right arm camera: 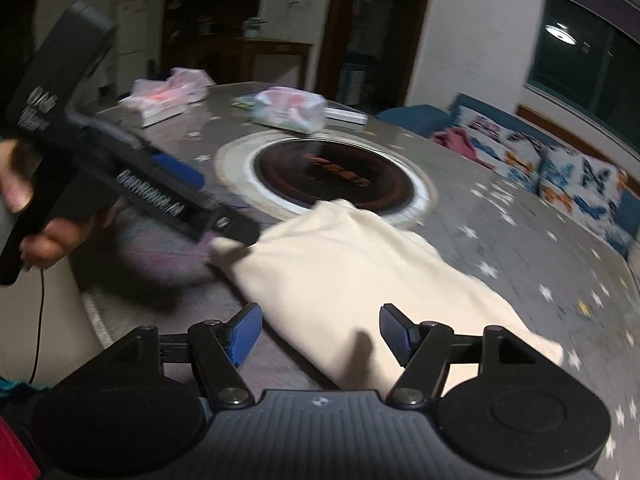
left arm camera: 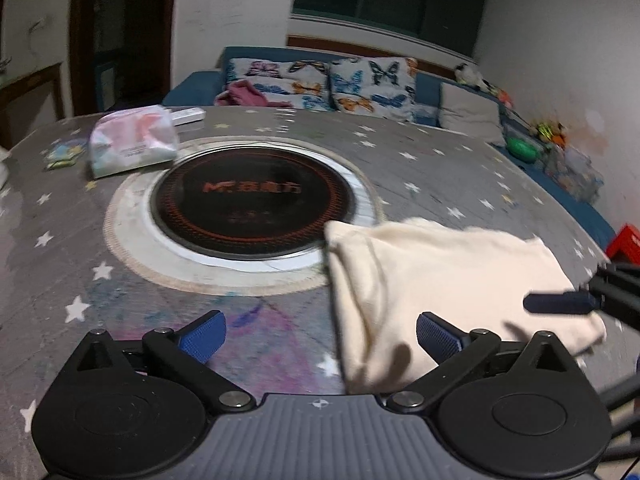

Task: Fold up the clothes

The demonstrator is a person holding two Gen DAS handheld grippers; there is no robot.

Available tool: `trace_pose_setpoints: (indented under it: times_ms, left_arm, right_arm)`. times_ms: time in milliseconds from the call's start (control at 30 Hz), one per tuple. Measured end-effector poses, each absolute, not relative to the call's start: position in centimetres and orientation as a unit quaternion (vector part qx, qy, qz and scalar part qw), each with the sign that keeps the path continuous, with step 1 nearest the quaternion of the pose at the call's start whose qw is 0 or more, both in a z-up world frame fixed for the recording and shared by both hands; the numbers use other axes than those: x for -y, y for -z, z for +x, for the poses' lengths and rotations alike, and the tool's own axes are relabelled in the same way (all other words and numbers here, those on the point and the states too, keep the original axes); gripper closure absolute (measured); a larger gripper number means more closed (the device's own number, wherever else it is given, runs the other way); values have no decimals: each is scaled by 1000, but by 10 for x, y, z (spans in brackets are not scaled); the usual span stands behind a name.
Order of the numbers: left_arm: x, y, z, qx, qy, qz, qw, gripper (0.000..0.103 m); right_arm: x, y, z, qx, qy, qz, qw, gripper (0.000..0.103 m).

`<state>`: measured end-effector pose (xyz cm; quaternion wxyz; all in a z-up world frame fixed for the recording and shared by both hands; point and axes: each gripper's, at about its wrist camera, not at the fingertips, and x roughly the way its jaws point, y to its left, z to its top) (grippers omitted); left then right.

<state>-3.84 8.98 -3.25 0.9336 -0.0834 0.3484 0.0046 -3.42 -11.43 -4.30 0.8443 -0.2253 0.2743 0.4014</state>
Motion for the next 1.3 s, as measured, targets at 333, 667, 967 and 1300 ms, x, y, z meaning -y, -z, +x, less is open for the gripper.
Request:
trace_pose_setpoints:
  times_ms: [333, 667, 967, 1300]
  left_arm:
    - [-123, 31, -35, -350, -34, -138, 926, 0]
    - [-116, 33, -24, -361, -24, -141, 921, 0]
    - [-116, 34, -17, -369, -26, -156, 916, 0]
    - [-120, 37, -13, -380, -32, -176, 907, 0]
  right_arm:
    - [66, 53, -40, -254, -447, -281, 810, 36]
    - [53, 62, -41, -251, -453, -299, 802, 43]
    - [55, 64, -40, -265, -452, -280, 804, 47]
    - [50, 66, -44, -272, -475, -256, 797, 46]
